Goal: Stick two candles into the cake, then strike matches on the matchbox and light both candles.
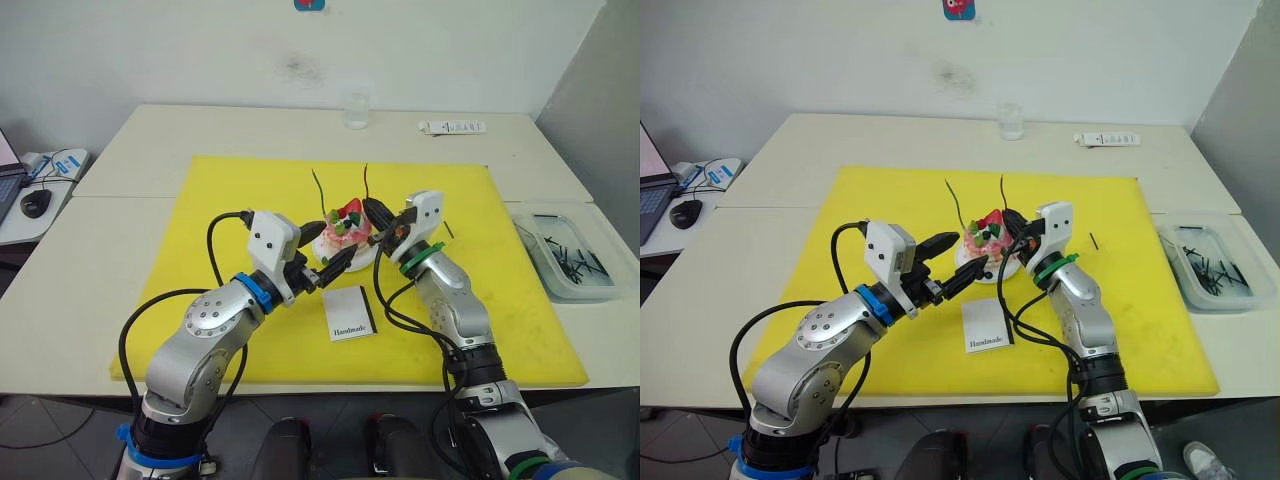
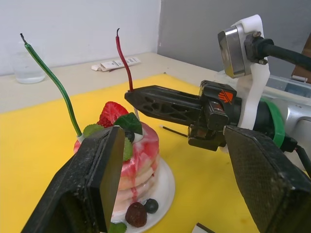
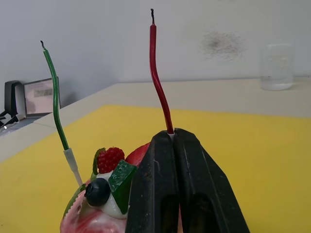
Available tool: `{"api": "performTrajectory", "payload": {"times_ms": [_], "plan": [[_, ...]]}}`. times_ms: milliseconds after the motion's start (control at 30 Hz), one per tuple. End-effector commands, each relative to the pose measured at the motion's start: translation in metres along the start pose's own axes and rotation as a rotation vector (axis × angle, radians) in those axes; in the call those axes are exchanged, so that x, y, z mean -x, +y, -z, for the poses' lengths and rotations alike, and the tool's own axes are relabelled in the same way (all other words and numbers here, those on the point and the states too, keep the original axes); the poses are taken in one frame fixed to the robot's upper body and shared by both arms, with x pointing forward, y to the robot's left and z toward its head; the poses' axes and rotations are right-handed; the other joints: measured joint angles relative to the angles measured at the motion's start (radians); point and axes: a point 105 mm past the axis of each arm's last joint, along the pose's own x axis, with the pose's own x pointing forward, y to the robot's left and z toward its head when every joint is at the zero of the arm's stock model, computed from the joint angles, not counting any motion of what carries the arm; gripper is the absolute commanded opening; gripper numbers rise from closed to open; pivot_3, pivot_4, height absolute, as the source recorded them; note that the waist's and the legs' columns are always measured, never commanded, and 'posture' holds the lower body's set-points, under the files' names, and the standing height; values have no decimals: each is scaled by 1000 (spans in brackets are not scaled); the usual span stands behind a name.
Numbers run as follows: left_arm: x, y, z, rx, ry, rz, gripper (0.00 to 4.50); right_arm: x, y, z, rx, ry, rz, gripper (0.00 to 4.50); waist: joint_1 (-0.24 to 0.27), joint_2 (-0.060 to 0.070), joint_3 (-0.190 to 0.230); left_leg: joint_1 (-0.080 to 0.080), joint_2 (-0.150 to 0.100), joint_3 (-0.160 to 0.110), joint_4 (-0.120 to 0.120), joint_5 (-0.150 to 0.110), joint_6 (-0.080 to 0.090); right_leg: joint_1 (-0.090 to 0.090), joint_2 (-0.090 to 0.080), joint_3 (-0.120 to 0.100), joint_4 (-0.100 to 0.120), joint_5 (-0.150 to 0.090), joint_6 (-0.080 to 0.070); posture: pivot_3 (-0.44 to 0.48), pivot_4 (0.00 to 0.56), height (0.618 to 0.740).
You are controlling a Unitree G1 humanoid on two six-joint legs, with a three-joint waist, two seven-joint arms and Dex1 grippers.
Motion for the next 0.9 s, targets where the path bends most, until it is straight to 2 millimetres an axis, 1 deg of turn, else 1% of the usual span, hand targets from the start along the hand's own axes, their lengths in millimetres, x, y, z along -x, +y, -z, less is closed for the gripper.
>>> {"api": "performTrajectory", "payload": {"times_ms": [33, 367, 633, 900], "plan": [[3, 4, -12, -43, -45, -32, 3634, 2, -1, -6, -8, -29, 9, 9, 0, 0, 0, 0, 0, 0, 0, 0, 0, 0, 0, 0, 0, 0, 0, 0, 150, 740], [4, 3, -13, -38, -48, -34, 3634, 6, 6, 1, -39, -16, 10, 9, 0, 0, 0, 0, 0, 0, 0, 0, 0, 0, 0, 0, 0, 0, 0, 0, 150, 740], [5, 3, -13, -39, -46, -33, 3634, 11, 12, 2, -69, -14, -8, 9, 0, 0, 0, 0, 0, 0, 0, 0, 0, 0, 0, 0, 0, 0, 0, 0, 150, 740], [4, 4, -14, -40, -49, -32, 3634, 10, 13, 3, -75, -11, -10, 9, -2, 0, 0, 0, 0, 0, 0, 0, 0, 0, 0, 0, 0, 0, 0, 0, 150, 740]]}}
